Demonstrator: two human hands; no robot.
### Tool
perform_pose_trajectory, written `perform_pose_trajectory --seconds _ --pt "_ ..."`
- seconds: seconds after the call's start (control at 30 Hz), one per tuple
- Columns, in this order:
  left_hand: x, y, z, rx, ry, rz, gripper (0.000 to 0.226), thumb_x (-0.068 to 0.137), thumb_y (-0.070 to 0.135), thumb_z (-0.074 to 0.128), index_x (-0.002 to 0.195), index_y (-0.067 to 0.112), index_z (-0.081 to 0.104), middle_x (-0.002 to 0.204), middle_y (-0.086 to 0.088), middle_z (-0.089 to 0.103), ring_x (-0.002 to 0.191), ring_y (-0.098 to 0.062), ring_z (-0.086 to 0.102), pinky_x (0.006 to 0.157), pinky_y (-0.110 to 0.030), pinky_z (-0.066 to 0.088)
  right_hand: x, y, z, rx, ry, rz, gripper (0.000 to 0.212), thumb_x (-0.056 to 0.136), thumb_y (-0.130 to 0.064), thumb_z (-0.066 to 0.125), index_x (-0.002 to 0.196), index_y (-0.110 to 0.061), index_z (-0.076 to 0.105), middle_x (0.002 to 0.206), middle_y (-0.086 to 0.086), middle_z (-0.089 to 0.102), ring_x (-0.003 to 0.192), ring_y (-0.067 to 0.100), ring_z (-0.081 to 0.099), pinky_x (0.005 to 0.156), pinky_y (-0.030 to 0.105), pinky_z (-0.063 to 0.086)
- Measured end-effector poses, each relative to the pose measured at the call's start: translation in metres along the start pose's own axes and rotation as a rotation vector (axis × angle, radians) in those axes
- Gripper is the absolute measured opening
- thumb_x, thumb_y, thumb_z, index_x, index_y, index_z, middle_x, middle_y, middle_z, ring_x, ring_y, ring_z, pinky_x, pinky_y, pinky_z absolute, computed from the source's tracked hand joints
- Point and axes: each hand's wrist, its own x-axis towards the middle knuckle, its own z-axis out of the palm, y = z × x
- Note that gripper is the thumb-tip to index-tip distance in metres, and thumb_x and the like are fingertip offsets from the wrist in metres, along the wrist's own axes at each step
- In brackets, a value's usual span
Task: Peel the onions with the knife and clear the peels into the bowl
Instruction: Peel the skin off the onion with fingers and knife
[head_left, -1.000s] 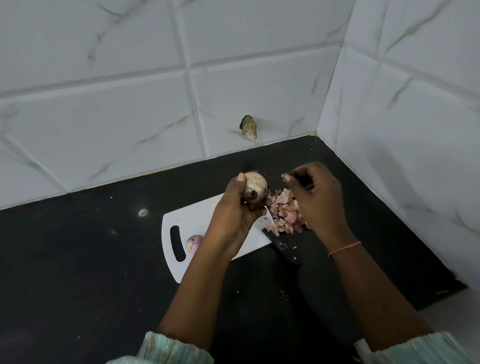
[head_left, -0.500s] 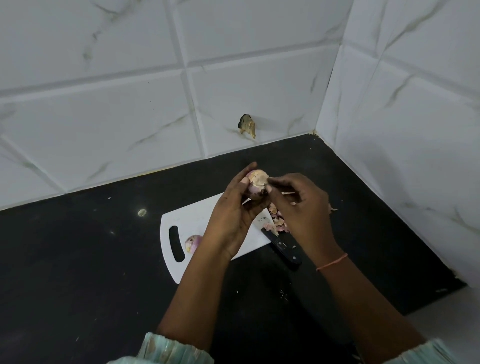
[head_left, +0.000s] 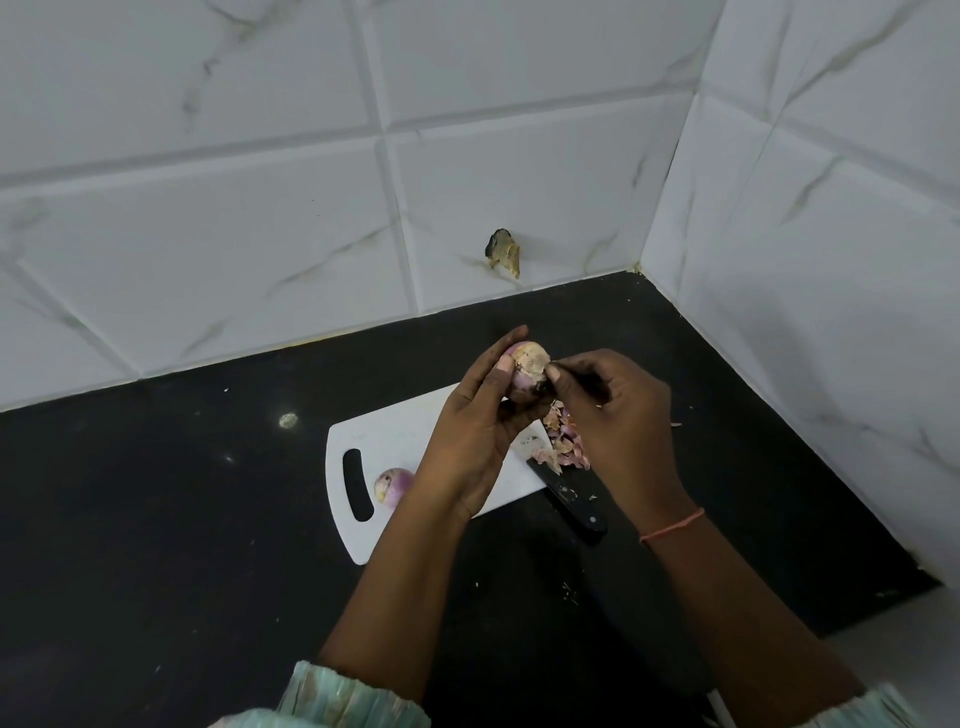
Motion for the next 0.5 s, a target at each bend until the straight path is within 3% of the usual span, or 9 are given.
perform_pose_trajectory --seconds 0.2,0.33,0.5 --pt "-0.001 0.002 0.0 -0.021 -0.005 -0.017 0.035 0.105 0.019 0.043 0.136 0.013 0.059 0.12 -0.011 0.068 0.1 -0.02 0.067 0.089 -0.03 0.057 0.001 -0.002 0.003 -0.1 0.014 -0.076 0.009 0.091 -0.008 0.069 0.098 -0.004 0.07 0.091 0.004 0.07 0.083 0.008 0.065 0.075 0.017 0.054" --pt "-0.003 0.005 -0.002 -0.017 -0.008 0.002 0.039 0.099 0.028 0.05 0.134 0.013 0.06 0.115 -0.009 0.069 0.095 -0.019 0.067 0.083 -0.027 0.056 -0.001 -0.007 0.005 -0.042 0.05 -0.02 0.012 0.092 -0.008 0.067 0.104 -0.006 0.069 0.098 0.0 0.069 0.09 0.006 0.065 0.079 0.018 0.055" --pt "-0.003 0.008 -0.003 -0.01 0.026 0.065 0.049 0.088 0.033 0.058 0.131 0.01 0.061 0.121 -0.01 0.069 0.106 -0.019 0.068 0.085 -0.028 0.055 -0.002 -0.017 0.005 0.1 -0.035 -0.035 0.024 0.088 -0.024 0.072 0.107 -0.01 0.071 0.1 -0.002 0.069 0.093 0.009 0.067 0.076 0.023 0.057"
